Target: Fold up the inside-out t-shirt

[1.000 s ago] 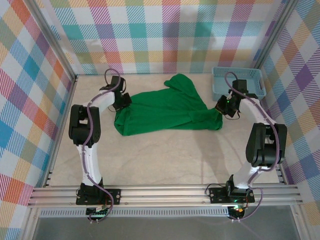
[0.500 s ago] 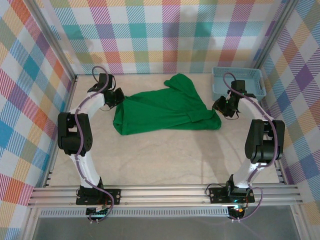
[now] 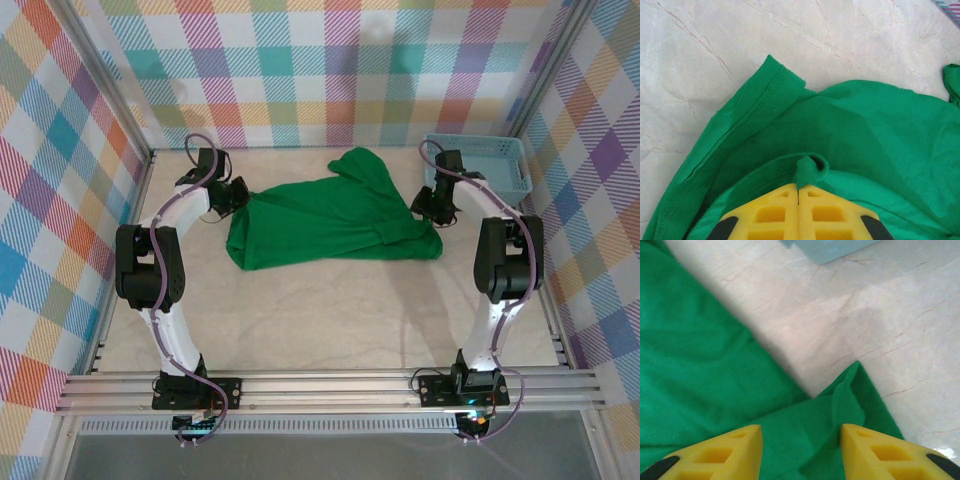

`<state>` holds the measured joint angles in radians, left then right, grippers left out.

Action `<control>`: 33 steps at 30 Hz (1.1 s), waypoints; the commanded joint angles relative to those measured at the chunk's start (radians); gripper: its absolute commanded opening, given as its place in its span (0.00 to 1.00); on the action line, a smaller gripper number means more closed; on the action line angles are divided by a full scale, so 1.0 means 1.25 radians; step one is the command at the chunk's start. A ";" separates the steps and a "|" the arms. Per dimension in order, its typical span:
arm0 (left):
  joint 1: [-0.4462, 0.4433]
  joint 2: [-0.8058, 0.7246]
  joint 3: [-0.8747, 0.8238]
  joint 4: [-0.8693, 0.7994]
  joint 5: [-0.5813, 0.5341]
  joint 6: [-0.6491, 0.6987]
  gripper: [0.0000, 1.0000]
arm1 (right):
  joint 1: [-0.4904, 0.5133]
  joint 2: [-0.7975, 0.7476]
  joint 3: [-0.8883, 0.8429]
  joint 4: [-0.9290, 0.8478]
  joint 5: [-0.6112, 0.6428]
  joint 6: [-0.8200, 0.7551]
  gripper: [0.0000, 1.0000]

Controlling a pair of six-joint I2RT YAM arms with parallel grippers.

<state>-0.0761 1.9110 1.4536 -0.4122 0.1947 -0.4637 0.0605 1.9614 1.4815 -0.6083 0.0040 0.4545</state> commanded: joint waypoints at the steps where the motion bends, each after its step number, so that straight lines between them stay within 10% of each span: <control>1: 0.001 -0.002 -0.016 0.013 0.014 -0.013 0.00 | 0.008 0.014 0.035 -0.063 0.076 -0.010 0.44; 14: 0.003 -0.040 -0.036 0.011 0.011 -0.019 0.00 | 0.021 -0.061 0.019 -0.092 0.099 -0.016 0.00; 33: 0.187 -0.639 -0.235 0.264 0.356 -0.232 0.00 | -0.220 -0.578 0.223 -0.125 -0.242 0.130 0.00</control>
<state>0.1413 1.1805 1.1381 -0.1150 0.5804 -0.7048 -0.1860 1.2728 1.7061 -0.7456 -0.2089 0.5667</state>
